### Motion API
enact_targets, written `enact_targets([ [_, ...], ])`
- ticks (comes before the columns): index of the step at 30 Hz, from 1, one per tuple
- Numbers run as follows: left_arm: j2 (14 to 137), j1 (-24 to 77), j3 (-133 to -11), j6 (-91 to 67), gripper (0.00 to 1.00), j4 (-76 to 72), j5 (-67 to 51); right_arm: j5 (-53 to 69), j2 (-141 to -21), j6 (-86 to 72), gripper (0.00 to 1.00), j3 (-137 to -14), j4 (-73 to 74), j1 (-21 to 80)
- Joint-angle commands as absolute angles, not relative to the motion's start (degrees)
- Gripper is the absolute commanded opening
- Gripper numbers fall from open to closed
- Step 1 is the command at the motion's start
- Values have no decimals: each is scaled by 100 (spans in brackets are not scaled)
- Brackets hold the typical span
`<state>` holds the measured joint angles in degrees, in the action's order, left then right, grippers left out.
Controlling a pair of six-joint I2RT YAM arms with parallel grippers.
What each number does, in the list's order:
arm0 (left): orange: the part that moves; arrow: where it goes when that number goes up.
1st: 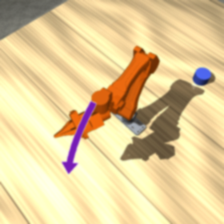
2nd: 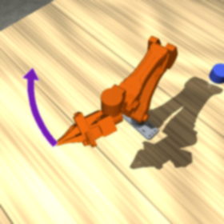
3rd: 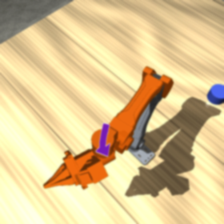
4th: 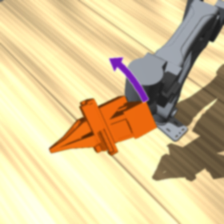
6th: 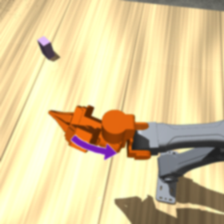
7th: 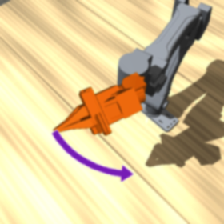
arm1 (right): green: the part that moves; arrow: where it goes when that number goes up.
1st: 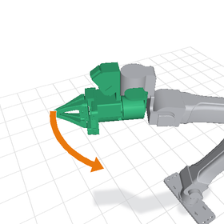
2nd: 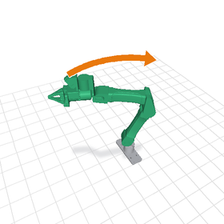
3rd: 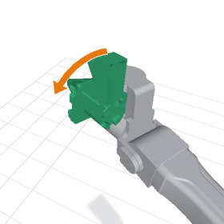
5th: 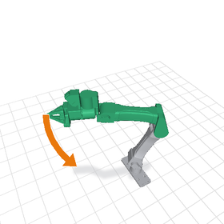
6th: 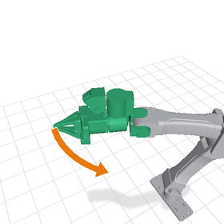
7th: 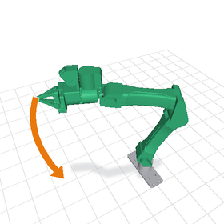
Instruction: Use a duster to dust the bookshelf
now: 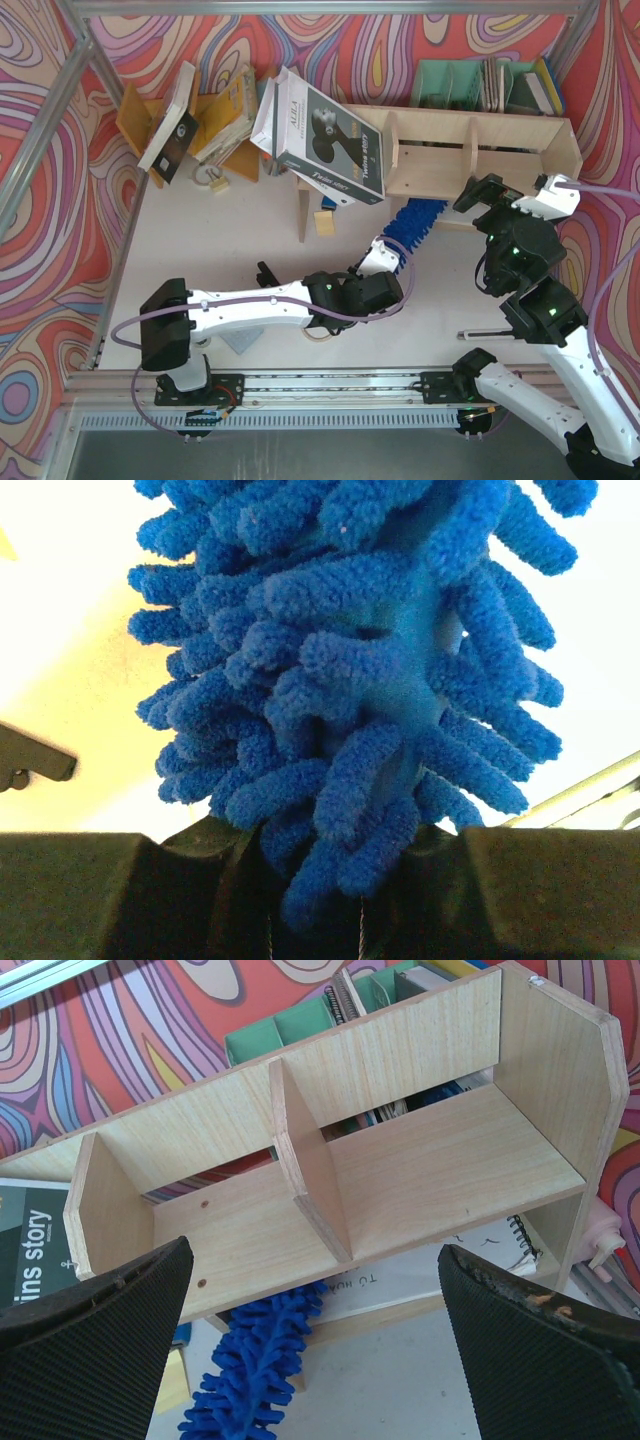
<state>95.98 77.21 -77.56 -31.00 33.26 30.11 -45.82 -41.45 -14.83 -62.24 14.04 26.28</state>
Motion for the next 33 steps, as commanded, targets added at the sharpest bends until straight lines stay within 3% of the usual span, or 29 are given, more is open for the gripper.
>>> enact_targets([
  [1,9683,7719,-7739,-3005,0,3152,2991,-4588,-4140,-1474,99,-6316,1407,2631],
  [33,9760,7659,-8034,-2683,0,3342,2811,-4632,-4117,-1389,99,-6371,1396,2637],
])
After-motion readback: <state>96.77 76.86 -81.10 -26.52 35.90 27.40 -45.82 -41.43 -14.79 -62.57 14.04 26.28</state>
